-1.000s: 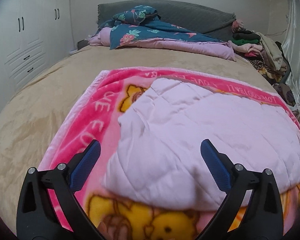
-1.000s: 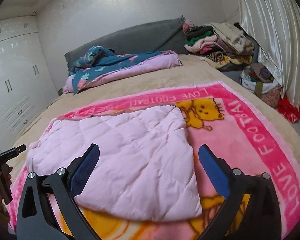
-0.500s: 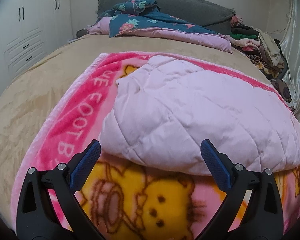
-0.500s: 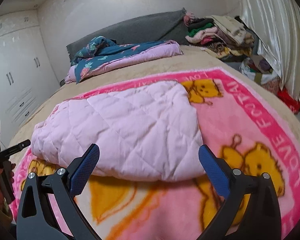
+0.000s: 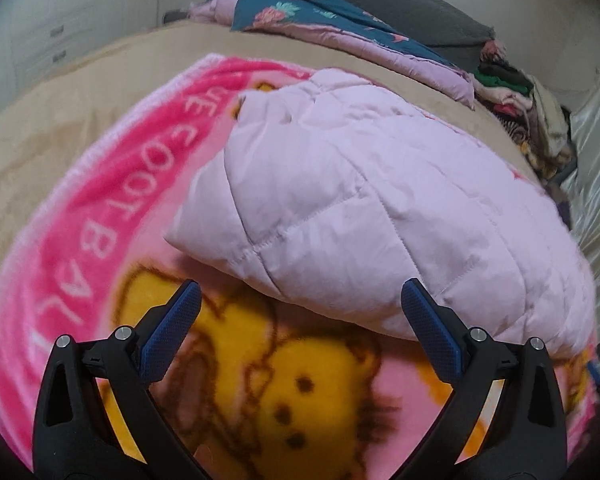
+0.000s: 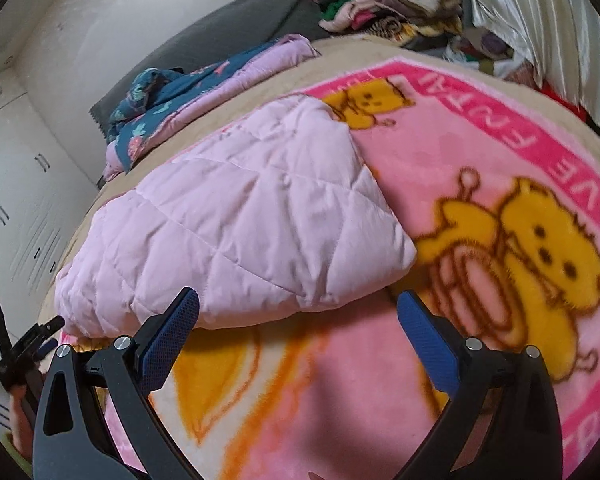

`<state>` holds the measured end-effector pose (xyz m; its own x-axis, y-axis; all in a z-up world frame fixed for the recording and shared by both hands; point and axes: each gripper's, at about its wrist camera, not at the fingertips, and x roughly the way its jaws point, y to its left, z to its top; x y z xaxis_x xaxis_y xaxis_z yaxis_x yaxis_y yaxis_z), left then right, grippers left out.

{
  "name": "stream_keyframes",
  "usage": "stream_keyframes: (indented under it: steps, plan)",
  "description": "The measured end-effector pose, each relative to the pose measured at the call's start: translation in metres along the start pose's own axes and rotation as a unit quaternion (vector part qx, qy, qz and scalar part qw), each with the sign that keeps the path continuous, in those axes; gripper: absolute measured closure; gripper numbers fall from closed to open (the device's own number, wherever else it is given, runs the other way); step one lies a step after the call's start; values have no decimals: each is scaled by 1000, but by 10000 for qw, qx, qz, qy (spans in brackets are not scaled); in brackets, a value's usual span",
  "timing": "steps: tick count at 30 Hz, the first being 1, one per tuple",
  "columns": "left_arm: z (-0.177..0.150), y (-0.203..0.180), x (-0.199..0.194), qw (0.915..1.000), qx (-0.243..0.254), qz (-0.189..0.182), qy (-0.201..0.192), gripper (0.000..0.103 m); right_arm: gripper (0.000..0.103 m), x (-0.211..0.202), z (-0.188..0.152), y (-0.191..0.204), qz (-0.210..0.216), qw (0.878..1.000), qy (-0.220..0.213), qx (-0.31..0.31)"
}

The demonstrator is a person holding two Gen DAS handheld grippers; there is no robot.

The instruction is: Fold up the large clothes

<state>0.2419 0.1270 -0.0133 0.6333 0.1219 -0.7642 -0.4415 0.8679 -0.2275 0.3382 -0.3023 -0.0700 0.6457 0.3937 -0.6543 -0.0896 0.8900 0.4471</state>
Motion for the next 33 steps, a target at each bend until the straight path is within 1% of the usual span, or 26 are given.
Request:
stream_keyframes:
  steps: [2,3,4,6,7,10,11,13,15,16,20,27,33]
  plan:
    - [1,6,5,9991,-329,-256,127,10,4,5,0,-1,36,9999,71,99]
    - [2,9,8,9976,-492,-446,190,10,4,7,1,-2,79,9998,100,161]
    - [3,13,13,9950,-707,-654,279,10,4,10,1,-1,98,9997,125,199]
    - [4,19,21,9898,-1039,-901,373,10,4,16,2,-2,132,9992,187,313]
    - [6,25,26,9856,-1277,-1033,395,10,4,18,3,-2,149,9990,210,353]
    - [9,35,35,9767,-1716,-1232,374,10,4,27,7,-2,165,9982,309,480]
    - [9,38,40,9725,-1888,-1312,380,10,4,31,8,-2,148,9981,345,480]
    - [9,41,46,9657,-2119,-1444,414,9,4,37,8,0,75,9982,387,450]
    - [8,43,54,9573,-2352,-1612,476,9,4,43,9,-2,140,9974,419,578]
    - [8,43,56,9555,-2396,-1651,485,8,4,46,9,-4,183,9968,413,655]
    - [6,43,65,9546,-2414,-1683,473,8,4,54,10,-11,338,9946,288,939]
    - [6,40,64,9582,-2310,-1647,358,8,4,74,19,-22,611,9865,93,1519]
    - [10,40,67,9617,-2203,-1616,241,8,4,86,24,-22,670,9849,-51,1593]
